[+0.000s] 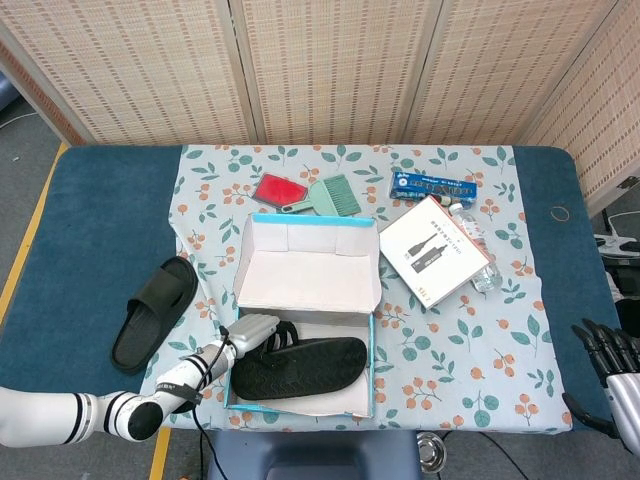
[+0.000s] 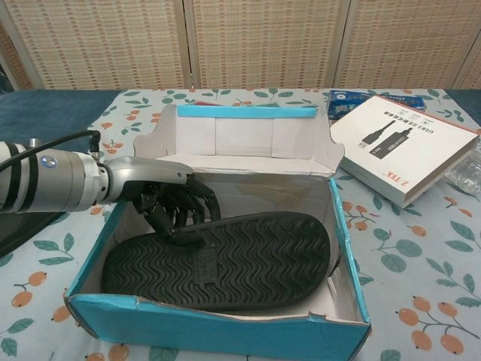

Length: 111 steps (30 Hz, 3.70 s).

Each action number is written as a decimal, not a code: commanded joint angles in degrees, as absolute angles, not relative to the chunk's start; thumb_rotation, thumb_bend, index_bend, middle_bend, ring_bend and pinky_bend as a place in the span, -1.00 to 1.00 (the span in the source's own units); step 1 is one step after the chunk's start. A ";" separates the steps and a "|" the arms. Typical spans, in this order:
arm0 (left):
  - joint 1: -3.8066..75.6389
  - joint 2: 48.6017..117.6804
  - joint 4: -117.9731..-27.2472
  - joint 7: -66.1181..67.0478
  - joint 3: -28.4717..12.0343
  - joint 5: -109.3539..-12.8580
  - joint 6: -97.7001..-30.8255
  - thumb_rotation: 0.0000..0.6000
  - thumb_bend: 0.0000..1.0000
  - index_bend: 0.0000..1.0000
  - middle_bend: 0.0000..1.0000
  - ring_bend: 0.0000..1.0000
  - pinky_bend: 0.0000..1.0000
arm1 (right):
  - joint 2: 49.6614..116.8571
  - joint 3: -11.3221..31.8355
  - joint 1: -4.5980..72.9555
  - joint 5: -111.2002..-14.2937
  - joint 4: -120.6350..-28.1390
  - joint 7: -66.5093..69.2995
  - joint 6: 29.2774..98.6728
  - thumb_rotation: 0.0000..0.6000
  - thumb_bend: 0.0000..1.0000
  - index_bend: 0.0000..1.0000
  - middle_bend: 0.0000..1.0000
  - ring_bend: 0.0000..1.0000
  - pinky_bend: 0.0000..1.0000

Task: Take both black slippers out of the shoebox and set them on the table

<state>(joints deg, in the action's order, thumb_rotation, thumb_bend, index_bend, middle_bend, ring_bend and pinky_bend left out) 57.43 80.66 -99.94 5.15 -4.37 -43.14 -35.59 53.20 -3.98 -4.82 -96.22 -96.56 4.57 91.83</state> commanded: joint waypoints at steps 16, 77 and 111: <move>54.95 77.56 -104.79 -1.14 -7.15 -45.82 -36.03 1.00 0.22 0.44 0.45 0.47 0.52 | 53.21 -3.85 -4.89 -96.22 -96.53 5.03 92.05 0.94 -0.61 -1.00 -1.00 -1.00 -1.00; 10.08 82.98 -54.03 -1.12 -4.93 -79.95 -90.13 1.00 0.31 0.50 0.47 0.50 0.55 | 52.91 -5.45 -5.36 -99.88 -96.89 4.71 92.95 0.93 -0.61 -1.00 -1.00 -1.00 -1.00; 10.06 83.99 -71.08 -8.03 -1.06 -83.92 -80.30 1.00 -0.36 -1.00 -1.00 -1.00 -0.70 | 52.17 -5.60 -5.43 -99.47 -96.81 5.86 92.97 0.94 -0.61 -1.00 -1.00 -1.00 -1.00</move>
<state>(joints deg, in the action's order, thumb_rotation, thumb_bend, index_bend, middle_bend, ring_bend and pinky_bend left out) 9.94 85.26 -69.26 -6.71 -1.66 -83.18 -81.31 52.17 -5.59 -5.43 -99.47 -96.81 5.87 92.97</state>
